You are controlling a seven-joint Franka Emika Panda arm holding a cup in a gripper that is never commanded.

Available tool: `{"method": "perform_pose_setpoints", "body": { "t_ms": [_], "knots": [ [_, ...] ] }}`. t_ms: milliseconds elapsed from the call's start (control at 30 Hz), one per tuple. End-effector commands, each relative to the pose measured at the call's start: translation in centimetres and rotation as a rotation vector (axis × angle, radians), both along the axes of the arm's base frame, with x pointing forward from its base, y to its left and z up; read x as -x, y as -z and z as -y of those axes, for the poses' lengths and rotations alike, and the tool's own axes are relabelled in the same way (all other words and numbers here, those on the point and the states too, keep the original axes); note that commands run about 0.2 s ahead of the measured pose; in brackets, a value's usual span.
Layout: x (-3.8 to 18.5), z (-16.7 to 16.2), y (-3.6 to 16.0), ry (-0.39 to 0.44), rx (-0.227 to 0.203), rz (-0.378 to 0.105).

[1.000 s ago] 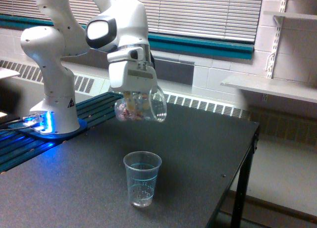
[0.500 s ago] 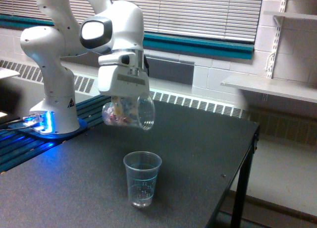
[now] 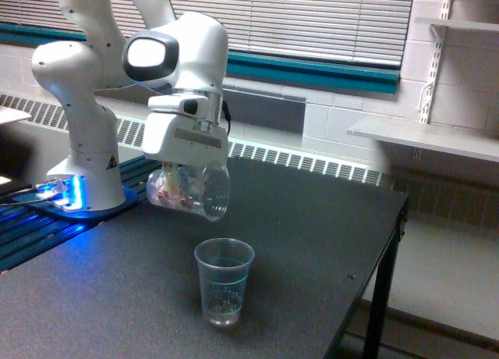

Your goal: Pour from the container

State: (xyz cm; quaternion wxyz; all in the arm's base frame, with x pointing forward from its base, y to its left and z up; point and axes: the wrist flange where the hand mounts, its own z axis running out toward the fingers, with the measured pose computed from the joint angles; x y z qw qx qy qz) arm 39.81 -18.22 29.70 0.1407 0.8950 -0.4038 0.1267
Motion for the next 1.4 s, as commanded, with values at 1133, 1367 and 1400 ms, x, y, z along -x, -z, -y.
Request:
{"method": "perform_pose_setpoints", "body": {
  "t_ms": [1133, 1367, 1400],
  "knots": [
    [-2.0, 2.5, -0.8, 0.017, 0.102, -0.187],
    [-1.7, 2.2, -1.0, -0.015, 0.109, -0.228],
    [-1.7, 2.1, -1.0, -0.017, 0.109, -0.231]
  ]
}}
